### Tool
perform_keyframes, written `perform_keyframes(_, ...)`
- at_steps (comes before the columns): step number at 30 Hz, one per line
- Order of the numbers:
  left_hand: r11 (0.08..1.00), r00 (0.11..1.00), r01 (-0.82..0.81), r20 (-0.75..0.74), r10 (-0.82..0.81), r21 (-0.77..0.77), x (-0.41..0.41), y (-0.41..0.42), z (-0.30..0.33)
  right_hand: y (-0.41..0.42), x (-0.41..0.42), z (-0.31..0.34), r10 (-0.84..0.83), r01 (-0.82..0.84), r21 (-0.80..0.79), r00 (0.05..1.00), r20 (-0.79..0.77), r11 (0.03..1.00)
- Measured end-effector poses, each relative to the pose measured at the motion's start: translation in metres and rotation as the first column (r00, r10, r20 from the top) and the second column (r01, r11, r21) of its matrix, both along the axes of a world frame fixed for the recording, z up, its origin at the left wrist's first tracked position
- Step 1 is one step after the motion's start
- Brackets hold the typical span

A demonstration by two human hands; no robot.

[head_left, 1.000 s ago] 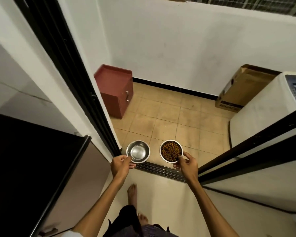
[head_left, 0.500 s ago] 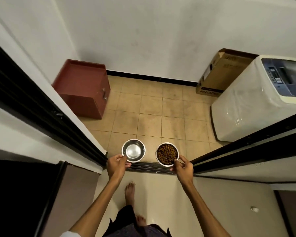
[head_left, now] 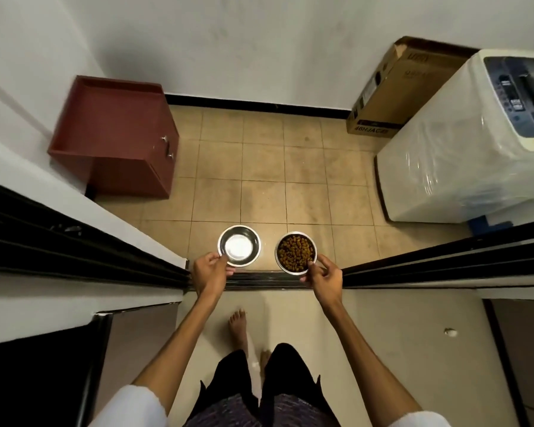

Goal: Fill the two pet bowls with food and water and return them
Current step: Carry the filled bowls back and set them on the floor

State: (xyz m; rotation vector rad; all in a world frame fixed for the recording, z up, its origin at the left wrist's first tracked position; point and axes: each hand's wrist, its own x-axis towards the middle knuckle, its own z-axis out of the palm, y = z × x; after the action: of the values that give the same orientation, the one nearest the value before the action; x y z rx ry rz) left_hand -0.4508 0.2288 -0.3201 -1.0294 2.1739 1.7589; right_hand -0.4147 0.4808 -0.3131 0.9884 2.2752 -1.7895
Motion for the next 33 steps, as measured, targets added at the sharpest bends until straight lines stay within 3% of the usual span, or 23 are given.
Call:
perform_keyframes(14, 0.999, 0.999, 0.017, 0.039, -0.016, -0.037, -0.04, 0.011, -0.049, -0.001, -0.044, -0.052, 0.051, -0.051, -0.016, 0.999, 0.0, 0.999)
perform_keyframes(33, 0.999, 0.999, 0.04, 0.017, -0.04, -0.017, -0.101, 0.048, -0.204, 0.043, -0.089, -0.223, 0.075, -0.075, 0.046, 0.997, 0.014, 0.996)
